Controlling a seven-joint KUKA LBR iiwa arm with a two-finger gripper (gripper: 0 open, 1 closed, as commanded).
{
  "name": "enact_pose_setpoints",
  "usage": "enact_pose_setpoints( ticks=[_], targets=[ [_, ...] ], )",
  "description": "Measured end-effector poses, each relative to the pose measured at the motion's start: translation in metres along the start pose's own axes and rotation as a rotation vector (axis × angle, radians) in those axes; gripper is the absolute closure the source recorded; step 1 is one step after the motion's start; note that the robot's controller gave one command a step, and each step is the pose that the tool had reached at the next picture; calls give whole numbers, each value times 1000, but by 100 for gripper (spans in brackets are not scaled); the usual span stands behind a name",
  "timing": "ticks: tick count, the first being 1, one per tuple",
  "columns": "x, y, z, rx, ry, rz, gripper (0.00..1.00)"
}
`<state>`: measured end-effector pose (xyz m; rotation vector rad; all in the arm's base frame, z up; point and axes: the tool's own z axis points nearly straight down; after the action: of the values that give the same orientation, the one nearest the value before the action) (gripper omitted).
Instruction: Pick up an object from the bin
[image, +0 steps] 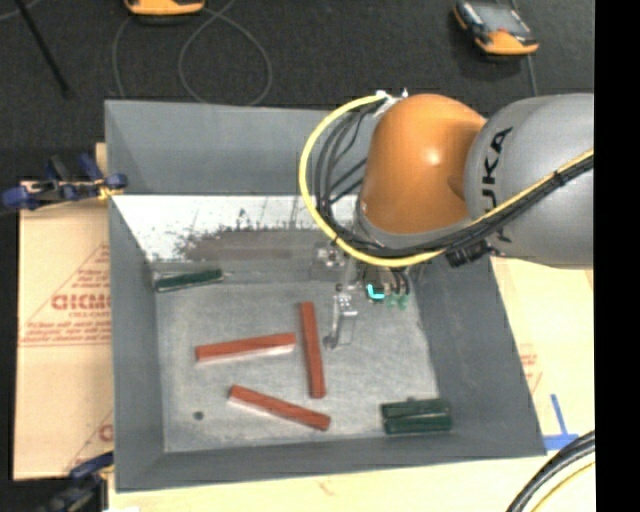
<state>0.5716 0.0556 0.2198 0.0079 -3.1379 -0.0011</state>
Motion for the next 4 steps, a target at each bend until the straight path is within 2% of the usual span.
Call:
enact_pose_setpoints(
  ticks=[1, 2, 3, 4],
  targets=[
    [25, -12, 148, 3, -4, -208, 0],
    [23, -11, 143, 1, -13, -205, 100],
    [24, -11, 145, 0, -8, -204, 0],
    [23, -9, 143, -2, -12, -203, 100]
  ],
)
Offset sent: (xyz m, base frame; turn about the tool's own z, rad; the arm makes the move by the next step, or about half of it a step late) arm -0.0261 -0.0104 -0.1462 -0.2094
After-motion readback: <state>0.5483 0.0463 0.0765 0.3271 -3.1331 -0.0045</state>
